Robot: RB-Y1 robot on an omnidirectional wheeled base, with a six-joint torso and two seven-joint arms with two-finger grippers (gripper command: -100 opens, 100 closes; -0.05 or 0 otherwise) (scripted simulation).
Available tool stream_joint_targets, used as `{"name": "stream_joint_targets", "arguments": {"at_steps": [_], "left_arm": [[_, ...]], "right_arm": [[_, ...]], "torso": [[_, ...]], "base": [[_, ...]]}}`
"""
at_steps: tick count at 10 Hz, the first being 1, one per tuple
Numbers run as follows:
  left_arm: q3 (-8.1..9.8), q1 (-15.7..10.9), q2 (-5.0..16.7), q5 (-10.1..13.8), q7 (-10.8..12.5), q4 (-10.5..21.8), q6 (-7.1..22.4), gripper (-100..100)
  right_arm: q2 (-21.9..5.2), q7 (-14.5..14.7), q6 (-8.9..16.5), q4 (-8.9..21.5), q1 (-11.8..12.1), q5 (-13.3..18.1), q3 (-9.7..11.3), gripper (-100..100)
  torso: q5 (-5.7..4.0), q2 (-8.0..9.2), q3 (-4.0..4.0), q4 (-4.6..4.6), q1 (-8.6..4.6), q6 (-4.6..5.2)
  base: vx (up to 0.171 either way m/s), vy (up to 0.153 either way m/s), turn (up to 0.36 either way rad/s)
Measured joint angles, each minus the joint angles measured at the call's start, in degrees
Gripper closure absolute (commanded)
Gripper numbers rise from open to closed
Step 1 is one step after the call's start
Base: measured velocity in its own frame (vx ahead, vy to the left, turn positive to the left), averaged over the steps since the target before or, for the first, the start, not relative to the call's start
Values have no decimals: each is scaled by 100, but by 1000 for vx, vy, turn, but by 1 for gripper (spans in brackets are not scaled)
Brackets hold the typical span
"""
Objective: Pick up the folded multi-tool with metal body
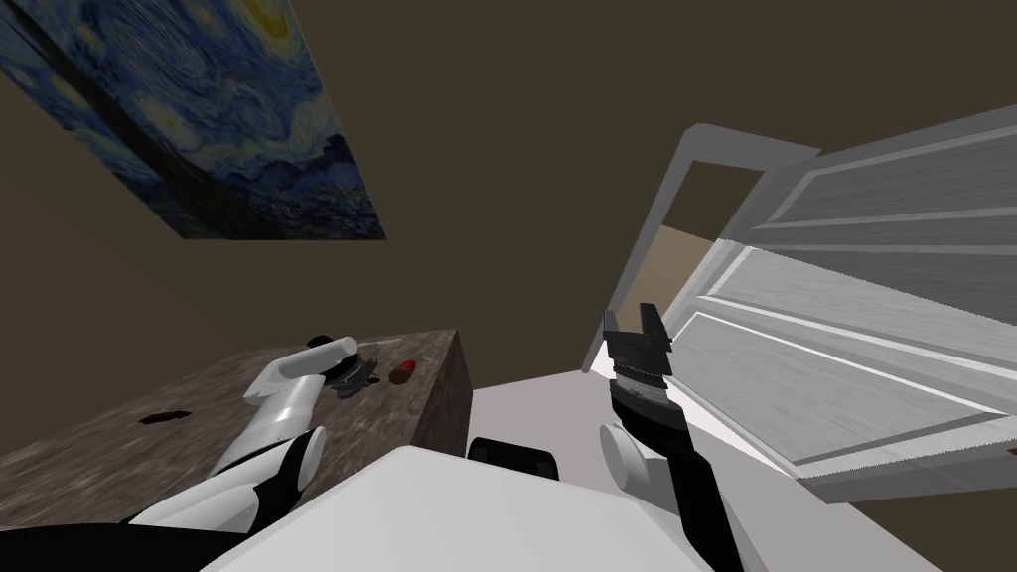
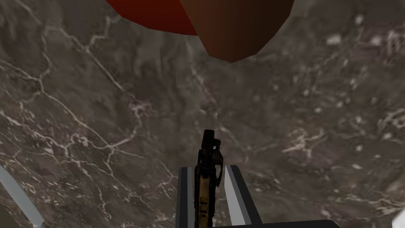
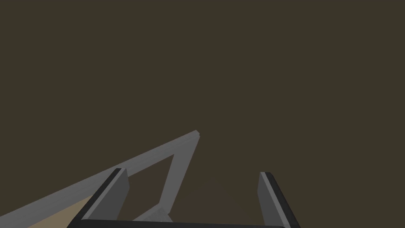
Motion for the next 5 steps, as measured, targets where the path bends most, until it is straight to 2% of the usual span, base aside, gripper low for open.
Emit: {"name": "stream_joint_targets", "arguments": {"at_steps": [1, 2, 3, 5], "left_arm": [[0, 0, 0, 0, 0, 0, 0, 100], [0, 0, 0, 0, 1, 0, -1, 0], [0, 0, 0, 0, 1, 0, -1, 100], [96, 19, 70, 34, -42, -130, 175, 100]], "right_arm": [[0, 0, 0, 0, 0, 0, 0, 0], [0, 0, 0, 0, 0, 0, 0, 0], [0, 0, 0, 0, 0, 0, 0, 0], [0, 0, 0, 0, 0, 0, 0, 0]], "torso": [[0, 0, 0, 0, 0, 0], [0, 1, 0, 0, 0, 0], [0, 1, 0, 0, 0, 0], [-6, 3, 2, 1, -17, -2]], "base": [[0, 0, 0], [0, 0, 0], [2, -23, 11], [1, -31, 14]]}}
